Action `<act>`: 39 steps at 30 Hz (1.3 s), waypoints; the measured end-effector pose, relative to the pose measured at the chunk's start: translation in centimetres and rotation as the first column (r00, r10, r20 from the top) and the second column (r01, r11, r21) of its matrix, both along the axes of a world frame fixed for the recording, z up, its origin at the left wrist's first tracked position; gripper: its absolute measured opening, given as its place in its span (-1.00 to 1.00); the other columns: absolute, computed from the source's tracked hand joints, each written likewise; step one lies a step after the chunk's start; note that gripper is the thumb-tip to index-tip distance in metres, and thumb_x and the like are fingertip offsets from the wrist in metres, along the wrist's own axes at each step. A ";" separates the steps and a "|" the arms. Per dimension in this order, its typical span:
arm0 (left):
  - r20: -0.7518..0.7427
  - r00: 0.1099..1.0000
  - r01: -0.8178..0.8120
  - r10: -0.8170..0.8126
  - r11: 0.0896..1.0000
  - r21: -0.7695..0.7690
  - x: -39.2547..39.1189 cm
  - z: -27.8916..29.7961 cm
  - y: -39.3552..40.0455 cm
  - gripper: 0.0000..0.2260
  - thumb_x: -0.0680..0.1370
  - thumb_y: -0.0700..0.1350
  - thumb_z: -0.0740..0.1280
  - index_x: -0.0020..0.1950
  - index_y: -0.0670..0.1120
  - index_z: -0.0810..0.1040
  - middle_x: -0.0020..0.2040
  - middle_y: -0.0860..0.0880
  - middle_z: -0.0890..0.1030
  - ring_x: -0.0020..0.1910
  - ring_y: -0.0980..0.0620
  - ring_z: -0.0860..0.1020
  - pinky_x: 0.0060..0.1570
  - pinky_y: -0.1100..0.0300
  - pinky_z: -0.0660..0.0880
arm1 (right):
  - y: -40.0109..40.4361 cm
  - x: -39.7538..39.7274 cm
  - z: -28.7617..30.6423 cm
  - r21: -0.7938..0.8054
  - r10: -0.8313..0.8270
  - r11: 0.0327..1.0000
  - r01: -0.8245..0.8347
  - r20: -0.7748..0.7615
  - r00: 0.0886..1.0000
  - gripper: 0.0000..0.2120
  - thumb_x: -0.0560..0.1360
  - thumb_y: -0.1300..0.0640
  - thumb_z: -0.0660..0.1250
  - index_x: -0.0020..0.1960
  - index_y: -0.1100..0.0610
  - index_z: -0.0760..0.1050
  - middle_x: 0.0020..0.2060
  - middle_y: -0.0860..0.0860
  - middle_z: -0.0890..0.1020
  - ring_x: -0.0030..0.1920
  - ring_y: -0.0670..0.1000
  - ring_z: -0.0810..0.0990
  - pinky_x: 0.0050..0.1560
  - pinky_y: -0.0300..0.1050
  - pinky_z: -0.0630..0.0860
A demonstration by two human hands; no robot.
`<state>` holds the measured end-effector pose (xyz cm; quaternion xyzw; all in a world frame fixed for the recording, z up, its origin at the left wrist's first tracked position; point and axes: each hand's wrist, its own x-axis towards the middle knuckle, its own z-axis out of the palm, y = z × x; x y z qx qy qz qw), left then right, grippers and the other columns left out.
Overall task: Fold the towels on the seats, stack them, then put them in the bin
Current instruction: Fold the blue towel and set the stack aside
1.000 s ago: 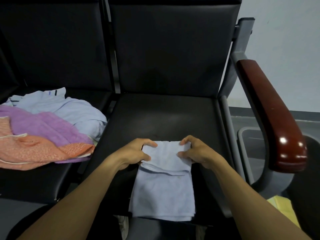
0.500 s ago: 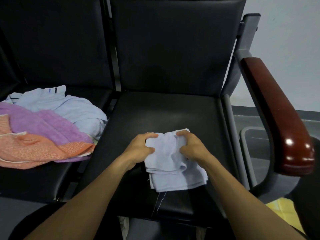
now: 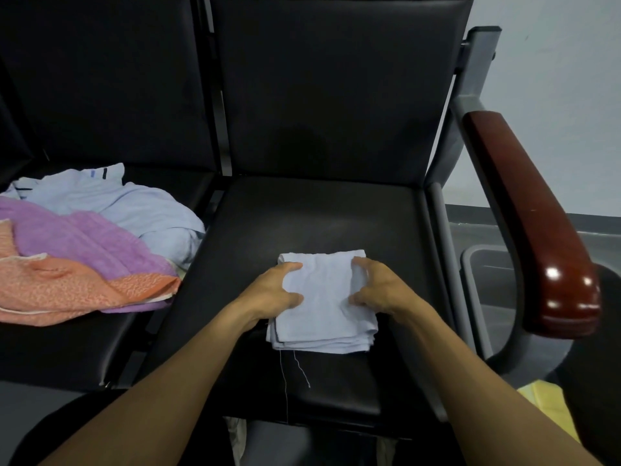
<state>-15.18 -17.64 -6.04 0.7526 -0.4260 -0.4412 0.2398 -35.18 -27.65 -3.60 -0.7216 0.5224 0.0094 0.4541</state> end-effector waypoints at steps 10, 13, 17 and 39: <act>0.079 0.997 0.024 -0.026 1.000 0.017 0.1 0.2 -0.1 -0.30 0.55 -0.39 0.17 0.60 0.13 0.21 0.63 0.10 0.09 0.58 0.01 0.16 0.48 0.14 0.23 | 0.7 0.2 -0.5 -0.048 0.220 0.972 -0.231 -0.175 0.960 -0.01 0.41 0.11 0.54 0.63 0.00 -0.02 0.53 0.00 0.14 0.46 0.13 0.32 0.42 0.00 0.37; 0.260 0.965 0.040 -0.037 0.999 -0.006 -0.2 -0.2 -0.1 -0.35 0.53 -0.39 0.15 0.56 0.08 0.29 0.56 0.07 0.20 0.47 -0.03 0.32 0.37 0.14 0.37 | 1.1 0.6 -0.6 -0.115 0.164 0.975 -0.189 -0.202 0.966 -0.25 0.44 0.01 0.50 0.50 0.01 0.18 0.34 0.05 0.17 0.23 0.16 0.47 0.24 0.02 0.51; 0.588 0.809 0.109 -0.016 0.987 -0.122 -1.0 -0.5 -0.4 -0.51 0.60 -0.25 0.25 0.52 0.03 0.34 0.57 -0.01 0.12 0.47 -0.11 0.22 0.38 0.04 0.34 | 2.0 2.1 -1.7 -0.520 0.116 0.815 -0.257 -0.288 0.951 -0.48 0.58 -0.12 0.30 0.44 0.05 0.29 0.44 0.14 0.13 0.39 0.20 0.26 0.34 0.17 0.37; 0.473 0.880 0.062 -0.036 0.997 -0.039 0.0 -2.6 -2.6 -0.36 0.60 0.07 0.35 0.61 0.04 0.17 0.47 -0.03 0.25 0.44 -0.13 0.22 0.43 -0.03 0.20 | -0.7 3.3 -3.8 -0.477 0.097 0.859 -0.188 -0.208 0.973 -0.79 0.53 0.19 0.36 0.16 0.10 0.51 0.14 0.07 0.37 0.21 0.14 0.36 0.23 0.10 0.37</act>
